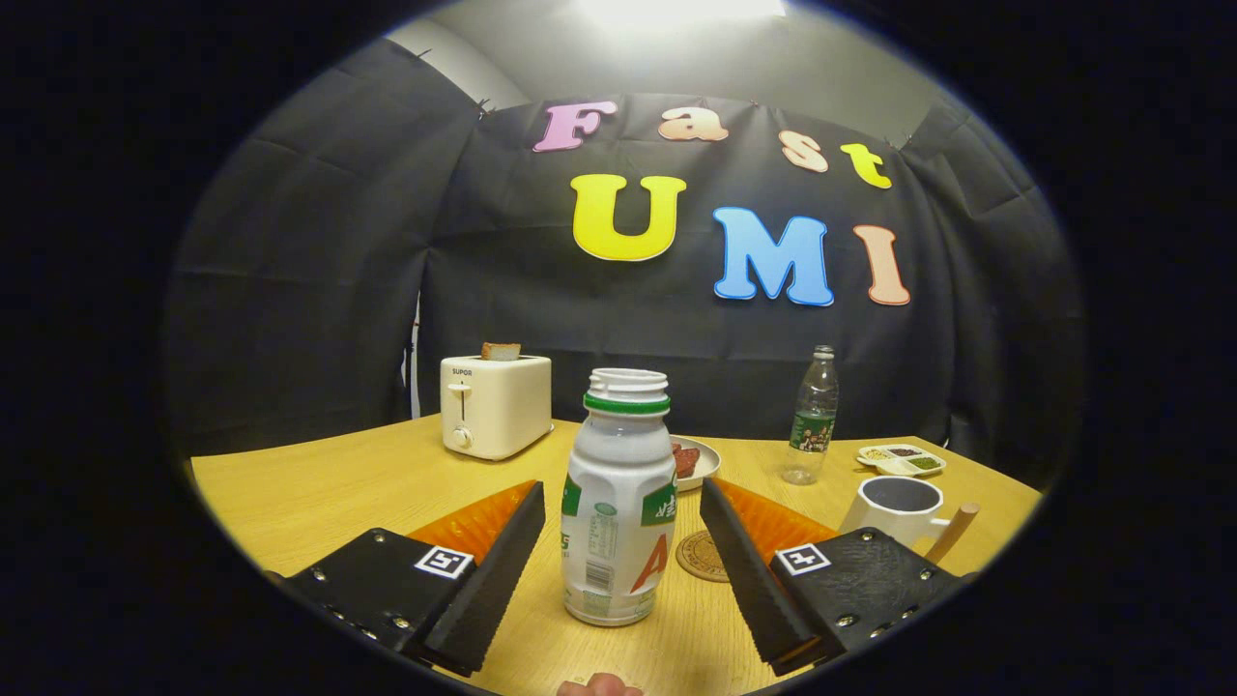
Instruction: Take the bottle from table, then pour the juice into the cup, finally place the bottle on the coaster
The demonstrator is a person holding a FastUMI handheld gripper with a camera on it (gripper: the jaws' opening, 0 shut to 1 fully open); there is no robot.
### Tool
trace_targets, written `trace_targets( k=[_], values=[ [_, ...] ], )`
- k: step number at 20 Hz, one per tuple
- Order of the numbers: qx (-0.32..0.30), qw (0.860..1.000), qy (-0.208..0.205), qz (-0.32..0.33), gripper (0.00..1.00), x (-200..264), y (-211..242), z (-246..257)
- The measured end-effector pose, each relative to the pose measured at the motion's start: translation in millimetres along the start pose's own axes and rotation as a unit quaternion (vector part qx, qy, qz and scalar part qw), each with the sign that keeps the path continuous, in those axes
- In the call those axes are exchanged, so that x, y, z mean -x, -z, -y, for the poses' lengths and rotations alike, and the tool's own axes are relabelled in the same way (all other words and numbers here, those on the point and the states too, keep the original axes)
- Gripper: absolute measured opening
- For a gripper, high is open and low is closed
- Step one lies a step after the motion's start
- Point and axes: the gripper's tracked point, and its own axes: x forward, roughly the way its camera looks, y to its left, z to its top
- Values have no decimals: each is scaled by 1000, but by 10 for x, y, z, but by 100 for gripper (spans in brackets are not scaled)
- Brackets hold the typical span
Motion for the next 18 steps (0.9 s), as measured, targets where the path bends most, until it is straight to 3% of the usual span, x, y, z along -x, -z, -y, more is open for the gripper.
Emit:
trace_targets(
  k=[7,9,10,14,18],
  values=[
    [1,1000,-8,-25,98,-155,203,11],
    [4,999,-18,-29,93,-182,249,-46],
    [5,999,-21,-28,76,-251,272,-79],
    [-8,999,-11,-31,67,-144,245,-10],
    [-16,999,17,-33,67,-81,176,125]
  ],
)
